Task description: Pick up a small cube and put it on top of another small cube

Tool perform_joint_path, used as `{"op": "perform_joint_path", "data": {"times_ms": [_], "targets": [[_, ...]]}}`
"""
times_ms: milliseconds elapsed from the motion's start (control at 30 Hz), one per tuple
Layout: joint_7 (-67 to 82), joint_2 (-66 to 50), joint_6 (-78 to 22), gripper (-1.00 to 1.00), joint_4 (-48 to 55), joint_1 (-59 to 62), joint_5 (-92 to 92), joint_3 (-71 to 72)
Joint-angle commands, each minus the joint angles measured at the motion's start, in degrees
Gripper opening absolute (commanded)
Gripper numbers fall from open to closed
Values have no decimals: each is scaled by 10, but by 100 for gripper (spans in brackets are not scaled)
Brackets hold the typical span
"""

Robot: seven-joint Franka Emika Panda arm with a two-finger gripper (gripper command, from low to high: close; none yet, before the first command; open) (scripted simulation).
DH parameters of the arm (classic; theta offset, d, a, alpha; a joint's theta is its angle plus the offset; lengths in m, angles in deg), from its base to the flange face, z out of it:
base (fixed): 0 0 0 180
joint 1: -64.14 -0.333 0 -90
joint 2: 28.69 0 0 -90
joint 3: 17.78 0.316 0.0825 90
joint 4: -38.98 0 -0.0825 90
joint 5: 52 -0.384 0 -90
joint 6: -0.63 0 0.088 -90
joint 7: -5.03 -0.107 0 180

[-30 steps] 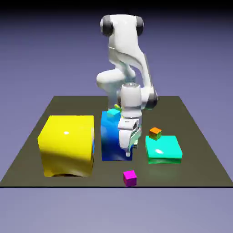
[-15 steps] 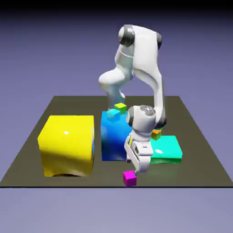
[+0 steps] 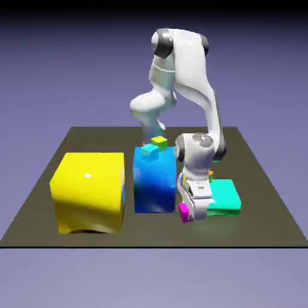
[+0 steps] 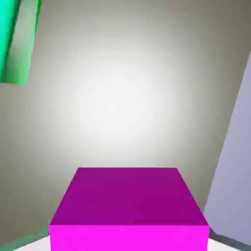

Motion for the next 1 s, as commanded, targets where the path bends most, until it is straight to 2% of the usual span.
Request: {"op": "perform_joint_path", "data": {"times_ms": [0,600,667,867,900,967], "targets": [[-22,19,-9,-100,-11,7,4,21],[-420,367,-186,-100,-204,130,81,395],[-421,368,-186,-100,-205,130,82,396],[-462,263,-46,-100,-243,153,135,400],[-462,263,-46,100,-243,153,135,400],[-455,281,-71,100,-236,149,126,399]]}}
